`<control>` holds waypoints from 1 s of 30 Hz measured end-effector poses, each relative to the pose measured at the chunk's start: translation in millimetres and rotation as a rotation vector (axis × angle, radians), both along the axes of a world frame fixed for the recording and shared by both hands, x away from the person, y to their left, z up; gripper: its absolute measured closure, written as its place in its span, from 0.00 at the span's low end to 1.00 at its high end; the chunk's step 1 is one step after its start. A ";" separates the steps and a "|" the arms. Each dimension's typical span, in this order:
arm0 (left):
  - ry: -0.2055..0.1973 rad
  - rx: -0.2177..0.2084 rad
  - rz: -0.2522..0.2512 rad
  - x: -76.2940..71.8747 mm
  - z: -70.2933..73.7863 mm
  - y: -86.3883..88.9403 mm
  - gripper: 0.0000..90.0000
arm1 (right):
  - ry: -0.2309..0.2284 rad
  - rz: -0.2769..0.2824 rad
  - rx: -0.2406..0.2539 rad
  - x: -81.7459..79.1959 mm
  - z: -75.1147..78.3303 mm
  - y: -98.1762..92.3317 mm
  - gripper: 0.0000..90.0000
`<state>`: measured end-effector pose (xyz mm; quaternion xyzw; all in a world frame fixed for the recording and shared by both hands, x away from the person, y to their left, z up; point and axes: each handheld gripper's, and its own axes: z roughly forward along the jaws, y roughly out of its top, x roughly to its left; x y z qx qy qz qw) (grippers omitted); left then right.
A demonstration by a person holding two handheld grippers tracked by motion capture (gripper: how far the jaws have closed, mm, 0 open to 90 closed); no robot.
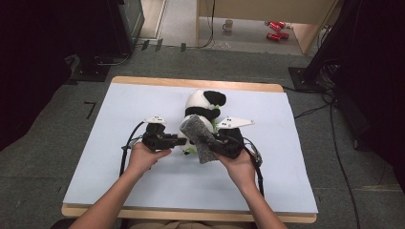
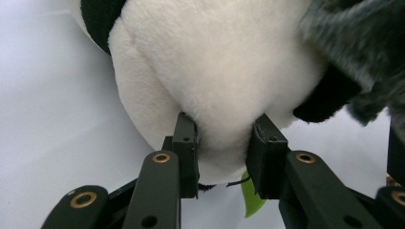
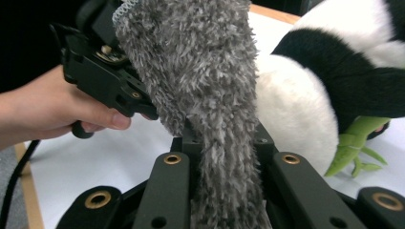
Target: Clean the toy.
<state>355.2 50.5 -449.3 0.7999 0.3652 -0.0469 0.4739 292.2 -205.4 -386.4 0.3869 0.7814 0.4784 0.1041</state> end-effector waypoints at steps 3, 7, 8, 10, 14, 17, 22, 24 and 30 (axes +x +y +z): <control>0.003 0.003 0.002 0.2 -0.5 0.5 0.76 | 0.003 -0.011 -0.015 4.1 -8.4 4.8 0.85; 0.013 0.008 0.007 0.6 -3.2 0.8 0.76 | 0.029 -0.028 -0.009 7.3 -19.5 7.1 0.85; 0.015 0.009 0.008 0.8 -3.8 1.0 0.76 | 0.026 -0.024 -0.012 7.5 -23.3 8.2 0.85; 0.019 0.010 0.011 1.3 -4.5 1.5 0.76 | 0.022 -0.018 -0.020 6.3 -26.8 10.2 0.85; 0.022 0.015 0.015 2.2 -5.0 3.0 0.76 | 0.009 -0.009 -0.049 3.9 -31.5 15.0 0.85; 0.033 0.010 0.025 3.4 -5.4 4.9 0.77 | 0.018 -0.002 -0.053 3.1 -38.1 16.9 0.85; 0.041 0.002 0.035 5.0 -5.4 7.4 0.77 | 0.054 0.013 -0.125 2.2 -52.9 24.4 0.85; 0.043 0.000 0.034 5.6 -5.3 8.2 0.77 | 0.070 0.020 -0.141 3.6 -58.5 28.0 0.85; 0.039 -0.004 0.033 5.2 -4.3 7.8 0.76 | 0.096 0.035 -0.214 4.4 -74.6 38.1 0.85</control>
